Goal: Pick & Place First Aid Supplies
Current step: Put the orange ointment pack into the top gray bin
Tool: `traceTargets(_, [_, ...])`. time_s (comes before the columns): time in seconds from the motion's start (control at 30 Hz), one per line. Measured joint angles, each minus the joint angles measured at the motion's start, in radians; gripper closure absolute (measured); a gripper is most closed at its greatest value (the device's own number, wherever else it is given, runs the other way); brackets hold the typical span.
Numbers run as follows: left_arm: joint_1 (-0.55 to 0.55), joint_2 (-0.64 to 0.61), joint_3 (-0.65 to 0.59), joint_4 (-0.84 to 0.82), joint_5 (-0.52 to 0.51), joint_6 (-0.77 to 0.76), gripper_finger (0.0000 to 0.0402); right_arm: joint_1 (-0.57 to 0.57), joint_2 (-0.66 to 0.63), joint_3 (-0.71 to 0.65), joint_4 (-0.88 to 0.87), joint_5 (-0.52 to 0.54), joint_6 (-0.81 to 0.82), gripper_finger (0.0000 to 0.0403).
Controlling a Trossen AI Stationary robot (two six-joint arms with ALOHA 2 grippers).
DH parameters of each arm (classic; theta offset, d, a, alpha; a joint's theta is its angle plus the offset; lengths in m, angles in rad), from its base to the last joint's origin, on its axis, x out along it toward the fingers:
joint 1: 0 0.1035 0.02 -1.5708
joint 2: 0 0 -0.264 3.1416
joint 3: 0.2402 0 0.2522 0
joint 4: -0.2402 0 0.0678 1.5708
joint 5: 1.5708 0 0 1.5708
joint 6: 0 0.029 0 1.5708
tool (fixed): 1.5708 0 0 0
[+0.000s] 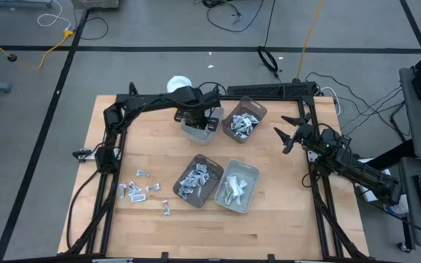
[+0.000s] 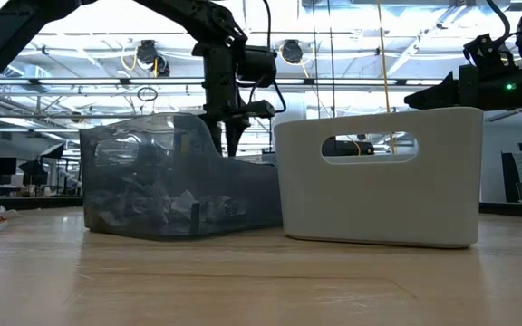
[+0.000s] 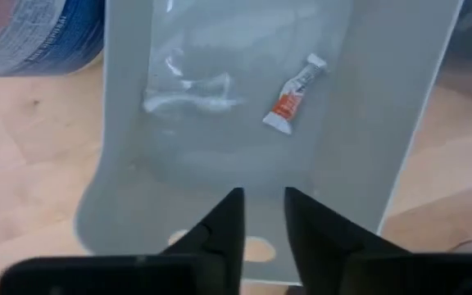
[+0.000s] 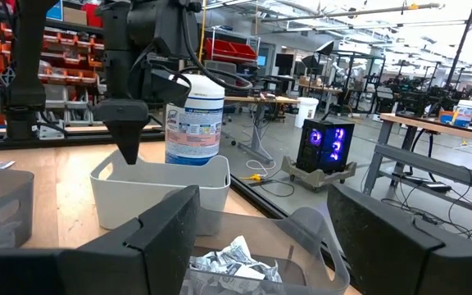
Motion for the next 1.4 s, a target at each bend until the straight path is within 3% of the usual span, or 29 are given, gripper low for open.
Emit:
traceTargets(0.33, [-0.004, 0.0, 0.0, 0.001, 0.015, -0.007, 0.0182, 0.0, 0.0, 0.0, 0.0, 0.0, 0.0, 0.014])
traceTargets(0.57, [-0.009, -0.001, 0.0, -0.006, 0.029, -0.022, 0.0138, 0.0, 0.0, 0.0, 0.0, 0.0, 0.0, 0.014])
traceTargets(0.93, [-0.071, -0.133, -0.044, -0.023, 0.022, -0.169, 0.0153, 0.0, 0.0, 0.0, 0.0, 0.0, 0.0, 0.014])
traceTargets(1.4, [-0.349, -0.379, -0.345, -0.019, 0.021, -0.549, 0.0179, 0.0, 0.0, 0.0, 0.0, 0.0, 0.0, 0.014])
